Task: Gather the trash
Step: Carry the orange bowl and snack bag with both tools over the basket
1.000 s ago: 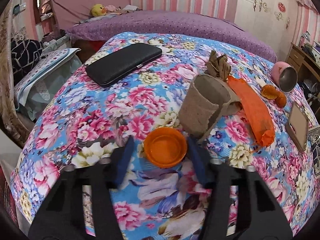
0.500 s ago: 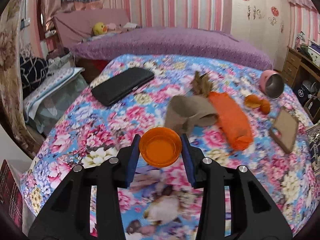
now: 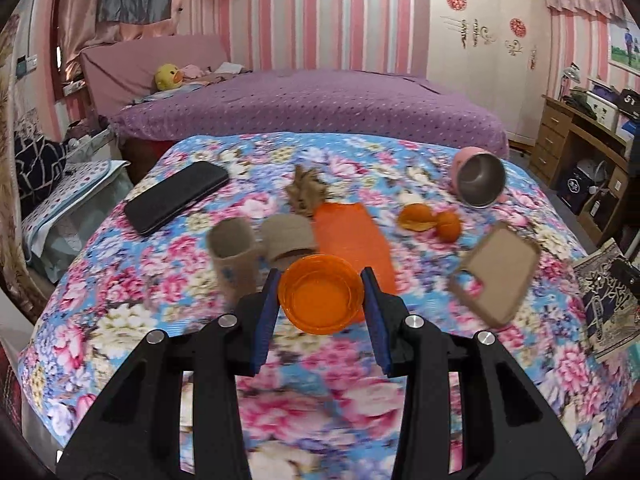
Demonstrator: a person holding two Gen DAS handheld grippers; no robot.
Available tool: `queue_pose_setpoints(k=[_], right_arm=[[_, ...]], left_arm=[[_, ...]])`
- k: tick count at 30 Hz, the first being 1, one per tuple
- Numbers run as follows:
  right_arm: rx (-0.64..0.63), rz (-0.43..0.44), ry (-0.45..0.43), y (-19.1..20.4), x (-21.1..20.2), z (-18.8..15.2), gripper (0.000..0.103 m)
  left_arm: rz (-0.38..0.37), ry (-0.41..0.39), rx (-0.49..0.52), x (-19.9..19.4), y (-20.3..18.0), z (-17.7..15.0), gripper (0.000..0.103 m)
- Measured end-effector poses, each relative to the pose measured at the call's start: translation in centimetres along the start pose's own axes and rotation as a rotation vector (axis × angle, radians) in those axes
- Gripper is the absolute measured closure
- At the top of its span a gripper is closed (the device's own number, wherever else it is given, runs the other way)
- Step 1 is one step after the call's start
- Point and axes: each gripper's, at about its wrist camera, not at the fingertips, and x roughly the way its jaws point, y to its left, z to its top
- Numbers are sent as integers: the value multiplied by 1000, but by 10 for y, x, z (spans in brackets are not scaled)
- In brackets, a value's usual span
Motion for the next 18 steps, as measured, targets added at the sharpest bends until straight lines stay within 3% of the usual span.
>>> queue_pose_setpoints(k=[10, 18], right_arm=[[14, -5, -27, -19, -14, 2, 84], [49, -31, -64, -47, -33, 5, 84]], left_arm=[[-47, -13, 50, -1, -51, -3, 64], [-55, -16, 73, -2, -68, -7, 64]])
